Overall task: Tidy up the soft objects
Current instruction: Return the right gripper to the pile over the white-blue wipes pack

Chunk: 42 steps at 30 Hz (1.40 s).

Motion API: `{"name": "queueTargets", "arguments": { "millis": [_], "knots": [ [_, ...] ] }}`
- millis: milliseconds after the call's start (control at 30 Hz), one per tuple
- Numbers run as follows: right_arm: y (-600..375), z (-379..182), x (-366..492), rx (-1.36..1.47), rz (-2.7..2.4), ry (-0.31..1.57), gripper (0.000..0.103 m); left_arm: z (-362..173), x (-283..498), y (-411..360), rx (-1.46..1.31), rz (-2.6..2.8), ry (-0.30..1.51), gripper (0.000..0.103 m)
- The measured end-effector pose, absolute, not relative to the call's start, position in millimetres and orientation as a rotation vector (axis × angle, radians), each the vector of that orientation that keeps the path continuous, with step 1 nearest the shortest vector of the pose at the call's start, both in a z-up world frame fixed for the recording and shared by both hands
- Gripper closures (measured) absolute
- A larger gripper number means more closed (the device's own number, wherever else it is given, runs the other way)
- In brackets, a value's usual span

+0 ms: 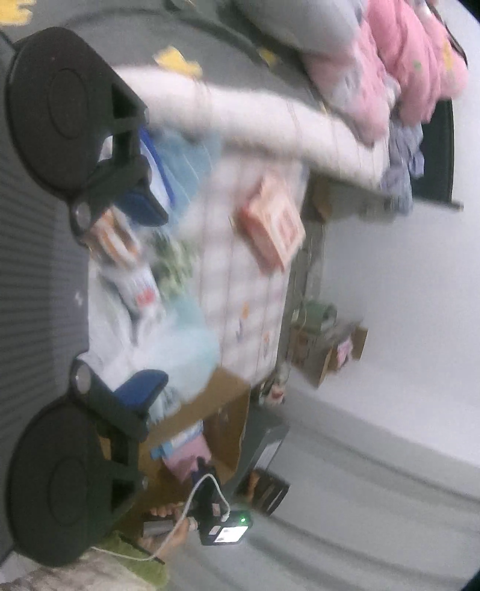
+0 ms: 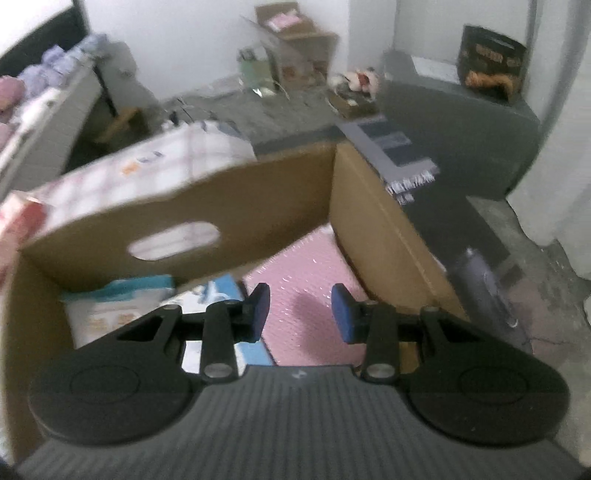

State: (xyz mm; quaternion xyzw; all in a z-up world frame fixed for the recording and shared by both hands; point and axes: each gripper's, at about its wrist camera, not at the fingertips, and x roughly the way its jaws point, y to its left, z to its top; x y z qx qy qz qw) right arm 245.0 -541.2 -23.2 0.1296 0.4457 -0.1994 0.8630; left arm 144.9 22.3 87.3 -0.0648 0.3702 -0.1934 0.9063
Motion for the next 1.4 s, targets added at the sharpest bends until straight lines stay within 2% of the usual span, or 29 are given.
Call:
{"name": "queueTargets", "arguments": {
  "millis": [133,267,467,667,900,1000,1167,1267,1400],
  "knots": [
    [-548,-48,248,0.356,-0.430,0.986,0.065,81,126,59,-0.168,-0.339,0.736,0.014],
    [-549,-42,241,0.409,-0.424,0.956,0.065,80,113,77,-0.193,-0.310,0.709,0.013],
    [-532,16,209,0.468,-0.337,0.830,0.062,75,98,81,-0.182,-0.321,0.643,0.013],
    [-471,83,166,0.472,-0.131,0.729,0.055,62,91,76,-0.145,-0.350,0.617,0.013],
    [-368,104,149,0.517,0.191,0.792,0.054,51,83,66,-0.006,-0.346,0.587,0.014],
    [-316,98,158,0.540,0.329,0.859,0.054,45,88,64,0.066,-0.326,0.590,0.021],
    [-233,71,181,0.570,0.462,0.994,0.054,35,107,61,0.152,-0.326,0.611,0.043],
    [-197,48,203,0.593,0.461,1.065,0.054,27,120,59,0.196,-0.326,0.623,0.049],
    [-171,14,227,0.647,0.412,1.151,0.054,16,137,54,0.244,-0.339,0.649,0.049]
  ]
}}
